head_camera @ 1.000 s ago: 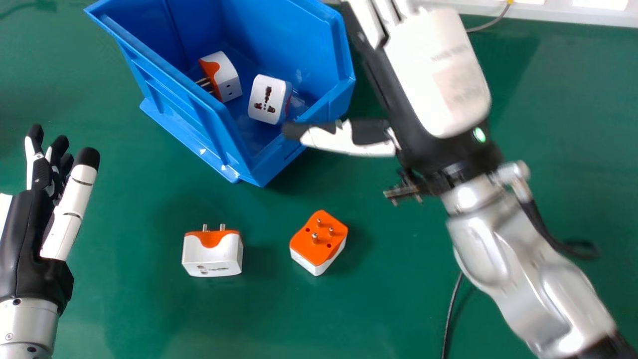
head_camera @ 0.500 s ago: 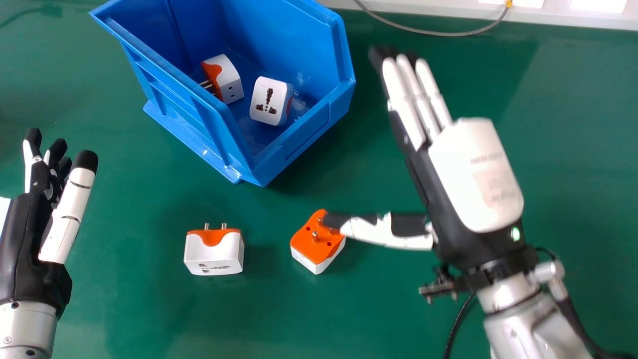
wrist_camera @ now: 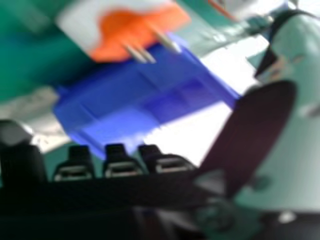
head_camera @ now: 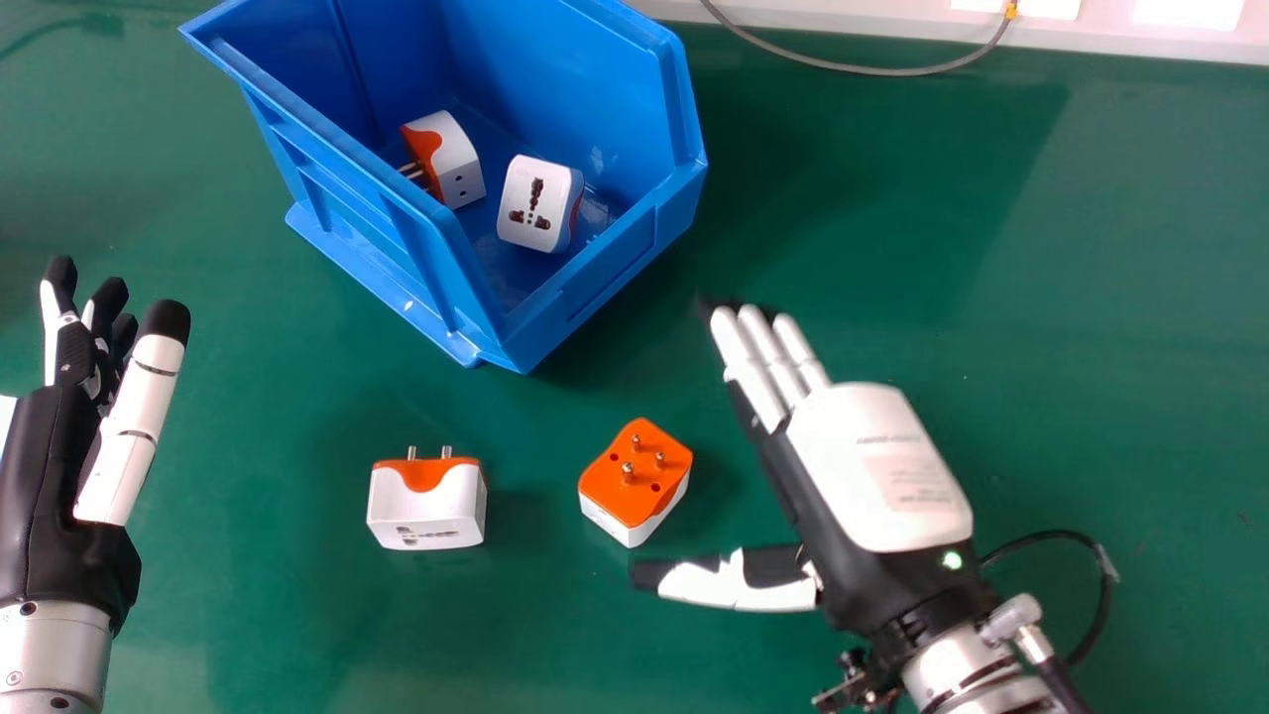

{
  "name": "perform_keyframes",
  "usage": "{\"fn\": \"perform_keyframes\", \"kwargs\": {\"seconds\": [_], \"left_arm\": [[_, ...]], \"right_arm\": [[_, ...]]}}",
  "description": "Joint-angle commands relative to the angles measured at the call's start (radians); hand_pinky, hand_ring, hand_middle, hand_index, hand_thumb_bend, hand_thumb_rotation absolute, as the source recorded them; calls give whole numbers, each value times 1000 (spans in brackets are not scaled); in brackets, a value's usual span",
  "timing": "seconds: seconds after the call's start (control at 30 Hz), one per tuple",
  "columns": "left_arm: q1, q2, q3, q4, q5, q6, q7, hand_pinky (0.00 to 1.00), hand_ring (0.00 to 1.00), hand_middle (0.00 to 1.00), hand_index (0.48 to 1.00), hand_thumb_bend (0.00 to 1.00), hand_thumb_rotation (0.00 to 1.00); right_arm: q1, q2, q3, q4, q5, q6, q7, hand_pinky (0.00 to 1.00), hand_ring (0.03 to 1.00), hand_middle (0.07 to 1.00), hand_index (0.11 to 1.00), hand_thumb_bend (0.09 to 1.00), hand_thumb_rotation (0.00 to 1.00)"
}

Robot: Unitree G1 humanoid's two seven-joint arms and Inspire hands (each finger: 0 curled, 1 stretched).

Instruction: Pick all objects and put in blue box

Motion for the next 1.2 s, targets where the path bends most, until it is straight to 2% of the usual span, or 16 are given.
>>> {"fn": "perform_keyframes", "kwargs": {"seconds": [0.0,0.17,0.37,0.5,0.63,0.73,0.93,1.07,1.17], "left_arm": [[1,2,6,-26,-9,-10,5,1000,1000,1000,1000,611,765],[3,2,3,-35,-4,-2,10,1000,1000,1000,1000,609,765],[-1,4,3,-37,-9,5,11,1000,1000,1000,1000,609,765],[-4,5,2,-32,-10,1,9,1000,1000,1000,1000,606,765],[-5,8,2,-31,-6,-2,8,1000,1000,1000,1000,603,765],[-7,7,2,-36,-6,6,11,1000,1000,1000,1000,604,766],[-14,13,6,-25,-16,6,2,1000,1000,1000,1000,607,766],[-19,12,9,-17,-26,5,-1,1000,1000,1000,1000,601,765],[-18,9,11,-25,-35,12,0,1000,1000,1000,1000,598,763]], "right_arm": [[-39,10,12,-3,-9,13,18,924,986,1000,983,628,532],[-96,44,42,50,4,41,47,929,983,999,981,628,538],[-151,44,75,80,-19,76,92,933,971,988,972,646,534],[-201,54,87,98,-13,115,163,918,952,968,958,649,554],[-261,69,95,149,-9,131,180,909,937,952,945,658,558],[-267,92,105,137,-34,194,201,889,920,938,932,668,552],[-228,171,134,53,-75,396,268,846,883,909,898,678,517],[-236,160,153,40,-88,423,291,842,874,909,886,684,481],[-250,136,162,34,-91,405,295,840,870,908,883,686,472]]}}
